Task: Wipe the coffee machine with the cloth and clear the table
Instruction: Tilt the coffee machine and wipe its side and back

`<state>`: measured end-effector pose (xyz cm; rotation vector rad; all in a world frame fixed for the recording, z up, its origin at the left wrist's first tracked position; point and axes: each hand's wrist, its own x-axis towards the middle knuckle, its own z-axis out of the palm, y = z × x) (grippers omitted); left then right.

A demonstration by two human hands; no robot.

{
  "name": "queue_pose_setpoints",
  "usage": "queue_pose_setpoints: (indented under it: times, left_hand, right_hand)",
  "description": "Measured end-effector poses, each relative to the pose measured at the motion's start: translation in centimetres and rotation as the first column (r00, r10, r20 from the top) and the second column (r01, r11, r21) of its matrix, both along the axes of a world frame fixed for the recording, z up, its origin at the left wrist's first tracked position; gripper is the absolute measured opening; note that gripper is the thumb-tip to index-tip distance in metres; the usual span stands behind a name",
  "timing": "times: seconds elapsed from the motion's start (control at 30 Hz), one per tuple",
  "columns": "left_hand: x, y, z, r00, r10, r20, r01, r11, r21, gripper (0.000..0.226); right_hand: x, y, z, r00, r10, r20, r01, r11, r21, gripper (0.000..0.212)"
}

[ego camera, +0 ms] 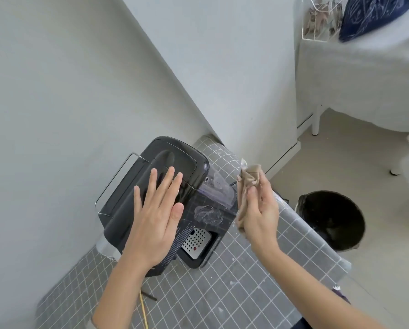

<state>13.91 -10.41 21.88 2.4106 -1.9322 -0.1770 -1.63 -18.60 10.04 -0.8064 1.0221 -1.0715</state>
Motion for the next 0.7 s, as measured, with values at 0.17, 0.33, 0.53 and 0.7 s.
queue_pose_setpoints:
  times: [0.17, 0.33, 0.53, 0.7]
  left_hand:
    - [-0.1, -0.1, 0.2, 0.998, 0.004, -0.067, -0.004, 1.000, 0.001, 0.052]
    - [0.0, -0.2, 0.0, 0.998, -0.004, -0.069, 0.004, 1.000, 0.005, 0.055]
    - [0.1, -0.2, 0.1, 0.997, -0.014, -0.077, 0.014, 1.000, -0.001, 0.056]
    - [0.1, -0.3, 0.2, 0.995, -0.019, -0.095, 0.020, 1.000, 0.014, 0.057]
  right_hand:
    - [6.3, -1.8, 4.6, 0.979, 0.104, -0.174, -0.152, 0.945, -0.289, 0.039]
    - [6.7, -3.6, -3.3, 0.964, 0.145, -0.224, -0.145, 0.989, 0.018, 0.035]
    - [7.0, 0.3, -1.6, 0.990, 0.050, -0.130, -0.023, 0.980, 0.200, 0.044]
    - [7.8, -1.5, 3.2, 0.999, -0.007, -0.042, 0.000, 0.985, -0.174, 0.037]
